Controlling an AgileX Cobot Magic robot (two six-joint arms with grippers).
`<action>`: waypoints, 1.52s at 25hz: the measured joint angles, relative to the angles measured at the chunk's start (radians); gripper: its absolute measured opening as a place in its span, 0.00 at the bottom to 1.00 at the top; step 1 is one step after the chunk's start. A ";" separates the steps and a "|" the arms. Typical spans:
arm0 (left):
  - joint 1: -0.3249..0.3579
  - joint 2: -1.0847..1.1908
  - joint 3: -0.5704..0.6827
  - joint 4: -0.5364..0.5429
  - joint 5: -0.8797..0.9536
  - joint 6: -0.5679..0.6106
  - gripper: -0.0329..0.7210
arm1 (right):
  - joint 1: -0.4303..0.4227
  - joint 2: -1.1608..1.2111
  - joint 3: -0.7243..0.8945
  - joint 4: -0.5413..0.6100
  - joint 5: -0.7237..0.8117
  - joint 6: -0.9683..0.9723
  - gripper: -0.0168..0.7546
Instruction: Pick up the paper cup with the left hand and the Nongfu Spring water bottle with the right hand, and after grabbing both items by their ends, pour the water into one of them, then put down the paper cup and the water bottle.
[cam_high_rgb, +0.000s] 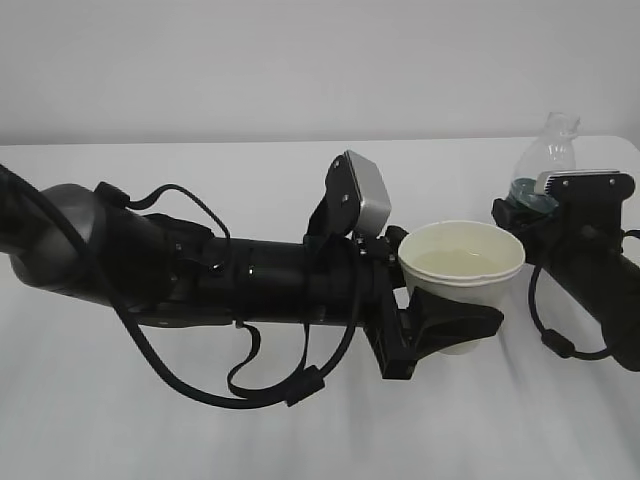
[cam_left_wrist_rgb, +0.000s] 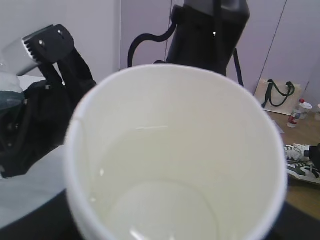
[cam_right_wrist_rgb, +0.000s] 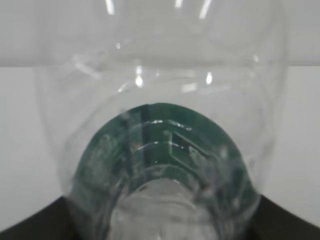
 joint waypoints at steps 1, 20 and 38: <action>0.000 0.000 0.000 -0.002 0.000 0.000 0.66 | 0.000 0.006 -0.007 0.000 0.000 0.000 0.54; 0.000 0.000 0.000 -0.002 -0.002 0.001 0.66 | 0.000 0.048 -0.022 -0.006 0.000 0.000 0.58; 0.000 0.000 0.000 -0.002 -0.002 0.001 0.66 | 0.000 0.035 -0.022 -0.076 -0.013 -0.111 0.78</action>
